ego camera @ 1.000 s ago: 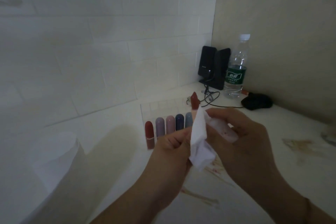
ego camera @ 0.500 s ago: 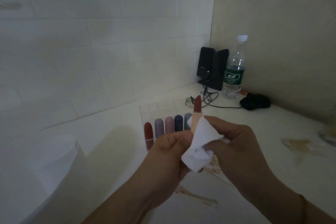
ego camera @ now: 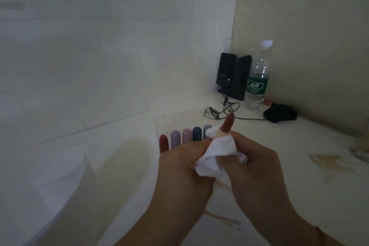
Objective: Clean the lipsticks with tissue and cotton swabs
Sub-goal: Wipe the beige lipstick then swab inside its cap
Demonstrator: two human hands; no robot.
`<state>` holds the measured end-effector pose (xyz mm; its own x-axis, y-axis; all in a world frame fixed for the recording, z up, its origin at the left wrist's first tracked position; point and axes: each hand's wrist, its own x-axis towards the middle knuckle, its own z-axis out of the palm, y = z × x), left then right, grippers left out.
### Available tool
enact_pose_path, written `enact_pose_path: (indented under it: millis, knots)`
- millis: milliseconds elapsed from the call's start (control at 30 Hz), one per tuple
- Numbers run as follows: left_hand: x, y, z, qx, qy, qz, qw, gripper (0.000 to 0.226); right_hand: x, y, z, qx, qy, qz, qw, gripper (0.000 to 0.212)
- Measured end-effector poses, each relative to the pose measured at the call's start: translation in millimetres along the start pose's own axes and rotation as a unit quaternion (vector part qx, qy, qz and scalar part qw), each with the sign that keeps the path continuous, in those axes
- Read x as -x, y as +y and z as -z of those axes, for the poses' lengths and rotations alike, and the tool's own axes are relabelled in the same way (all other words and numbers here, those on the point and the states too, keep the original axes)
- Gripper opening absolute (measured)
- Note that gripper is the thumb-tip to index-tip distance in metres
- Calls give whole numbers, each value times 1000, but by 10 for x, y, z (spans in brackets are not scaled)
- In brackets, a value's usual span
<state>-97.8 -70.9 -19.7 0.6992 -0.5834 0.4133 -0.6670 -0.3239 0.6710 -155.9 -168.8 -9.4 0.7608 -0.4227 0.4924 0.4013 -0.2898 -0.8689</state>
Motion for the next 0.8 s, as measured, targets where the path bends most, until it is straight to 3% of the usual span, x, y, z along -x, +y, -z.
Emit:
enact_pose_path:
  millis: [33, 100, 167, 200, 267, 367, 433, 467, 500, 533, 567, 600, 633, 700, 733, 800]
  knots:
    - [-11, -37, -37, -78, -14, 19, 997, 59, 3, 39, 16, 7, 1, -4, 1000, 24]
    - [-39, -116, -92, -144, 53, 21, 988, 93, 2, 21, 24, -9, 16, -22, 1000, 26]
    - [-21, -18, -10, -63, 39, -17, 997, 44, -8, 10, 46, -58, 18, -63, 996, 16]
    - [2, 55, 39, 47, 8, -16, 999, 18, -19, -23, 55, -84, 12, -80, 993, 15]
    - [-16, 66, 114, 165, -34, -22, 986, 39, -38, -74, 74, -118, -8, -102, 988, 21]
    - [7, 63, 177, 198, -54, -8, 979, 45, -38, -112, 111, -124, -39, -105, 986, 24]
    - [12, 86, 122, 197, 17, -11, 980, 36, -24, -56, 123, -93, -10, -98, 991, 21]
    - [7, 75, 77, 154, 32, 13, 987, 21, -9, -59, 101, -80, 9, -89, 993, 22]
    - [-6, 57, 30, 73, 23, 28, 997, 28, 2, -56, 71, -70, 27, -77, 994, 24]
    - [-5, 62, 22, -16, 14, 35, 999, 73, 17, -57, 44, -64, 47, -65, 995, 26]
    - [-12, 31, -8, -113, 11, 71, 991, 96, 26, -63, 18, -59, 60, -52, 995, 23]
    - [1, 40, -5, -143, 25, 80, 986, 95, 35, -91, -9, -60, 70, -46, 995, 19]
    - [32, 73, 8, -123, 45, 45, 990, 82, 35, -106, -22, -65, 74, -43, 994, 16]
    - [96, 118, 74, 41, 110, -11, 993, 30, 23, -138, -4, -76, 65, -54, 994, 16]
    - [101, 110, 77, 102, 113, -23, 988, 26, 11, -173, 21, -87, 59, -60, 993, 16]
    - [89, 91, 100, 294, 9, -7, 956, 36, -18, -230, 101, -126, 44, -72, 988, 18]
